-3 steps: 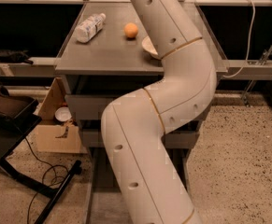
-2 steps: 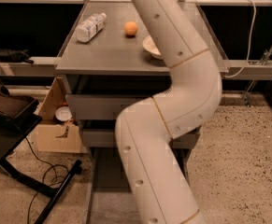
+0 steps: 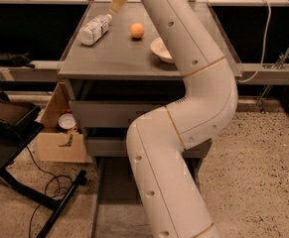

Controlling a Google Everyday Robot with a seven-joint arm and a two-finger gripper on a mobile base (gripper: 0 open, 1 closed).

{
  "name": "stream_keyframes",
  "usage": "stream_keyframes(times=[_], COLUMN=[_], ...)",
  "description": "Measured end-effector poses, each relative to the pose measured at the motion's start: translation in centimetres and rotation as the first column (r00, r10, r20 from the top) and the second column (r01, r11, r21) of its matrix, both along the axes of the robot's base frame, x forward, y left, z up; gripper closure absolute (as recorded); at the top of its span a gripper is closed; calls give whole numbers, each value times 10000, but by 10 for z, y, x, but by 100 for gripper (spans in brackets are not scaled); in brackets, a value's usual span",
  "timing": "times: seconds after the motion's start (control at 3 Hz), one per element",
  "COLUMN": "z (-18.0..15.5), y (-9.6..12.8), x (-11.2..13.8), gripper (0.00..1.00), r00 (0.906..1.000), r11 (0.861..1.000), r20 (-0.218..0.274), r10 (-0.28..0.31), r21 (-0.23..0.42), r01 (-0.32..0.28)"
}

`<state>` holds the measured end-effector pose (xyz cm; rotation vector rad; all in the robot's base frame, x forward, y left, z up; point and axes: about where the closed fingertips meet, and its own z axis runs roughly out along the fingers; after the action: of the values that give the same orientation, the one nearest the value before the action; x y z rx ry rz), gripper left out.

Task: Pick orange from bottom drawer and place on counter

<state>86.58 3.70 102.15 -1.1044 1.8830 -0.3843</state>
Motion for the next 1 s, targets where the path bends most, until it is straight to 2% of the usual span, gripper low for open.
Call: stream_keyframes(times=[0.33, 0.67, 1.0], z=[9, 51, 96], y=[-4, -52, -148], x=[1, -16, -56], gripper=[0, 0, 0], r00=[9999, 9999, 9924], r11=[9992, 9924, 9739], r20=[-55, 88, -201], r10=[123, -107, -1212], r21=[385, 1229, 1911], r01=[-121, 96, 1228])
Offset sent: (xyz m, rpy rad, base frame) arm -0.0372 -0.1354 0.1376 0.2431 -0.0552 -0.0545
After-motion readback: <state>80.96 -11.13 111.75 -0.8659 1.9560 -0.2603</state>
